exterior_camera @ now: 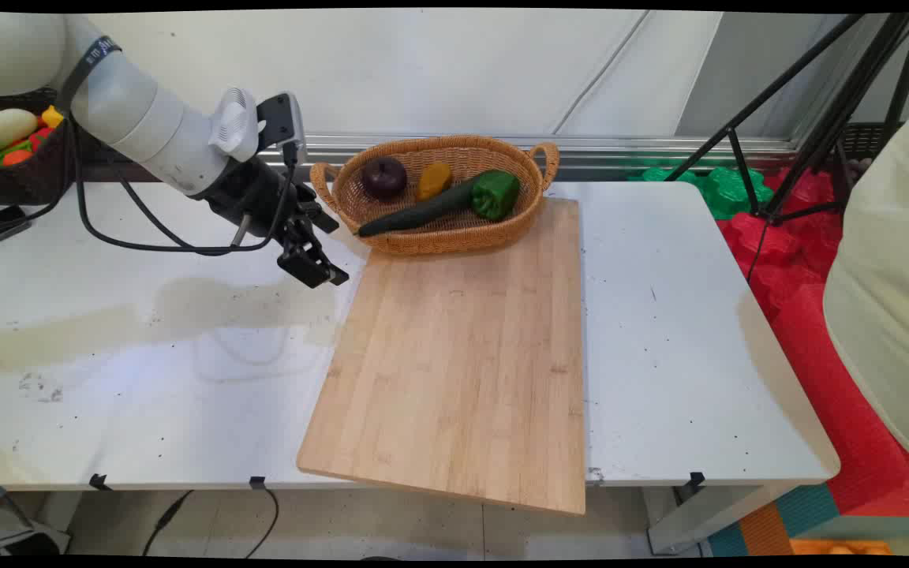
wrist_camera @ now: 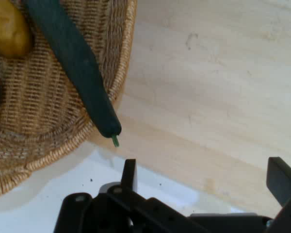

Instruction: Pick up the cucumber from the vegetable basket

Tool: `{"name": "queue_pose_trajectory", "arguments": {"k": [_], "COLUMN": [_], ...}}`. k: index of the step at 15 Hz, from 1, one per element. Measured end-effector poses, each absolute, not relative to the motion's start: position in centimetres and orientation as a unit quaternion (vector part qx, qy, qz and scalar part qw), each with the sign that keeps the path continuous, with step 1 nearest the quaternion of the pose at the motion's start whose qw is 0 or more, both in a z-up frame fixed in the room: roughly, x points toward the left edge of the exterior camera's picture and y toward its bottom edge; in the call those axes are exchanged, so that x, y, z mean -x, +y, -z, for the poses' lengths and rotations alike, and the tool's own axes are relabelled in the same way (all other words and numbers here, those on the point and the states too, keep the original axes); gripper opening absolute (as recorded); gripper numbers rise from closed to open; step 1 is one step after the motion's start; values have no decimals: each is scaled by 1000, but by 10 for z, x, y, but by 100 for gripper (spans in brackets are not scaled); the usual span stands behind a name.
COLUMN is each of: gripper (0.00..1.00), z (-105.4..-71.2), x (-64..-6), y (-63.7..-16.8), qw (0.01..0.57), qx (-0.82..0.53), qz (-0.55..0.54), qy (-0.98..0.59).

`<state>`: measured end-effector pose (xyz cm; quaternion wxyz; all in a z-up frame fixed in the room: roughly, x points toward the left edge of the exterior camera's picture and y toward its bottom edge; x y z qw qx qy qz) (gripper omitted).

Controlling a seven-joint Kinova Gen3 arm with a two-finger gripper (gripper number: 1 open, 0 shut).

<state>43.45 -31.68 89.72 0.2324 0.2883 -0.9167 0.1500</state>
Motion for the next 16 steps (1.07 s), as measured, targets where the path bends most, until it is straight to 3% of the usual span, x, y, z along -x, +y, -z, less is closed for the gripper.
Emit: {"name": "queue_pose_trajectory", "arguments": {"k": [9, 16], "gripper": [100, 100], "z": [-932, -941], "x": [-422, -406], "y": [-348, -396], "qw": [293, 296], "qx": [-306, -353], "qz": [-190, -221], "qy": [-886, -859]}}
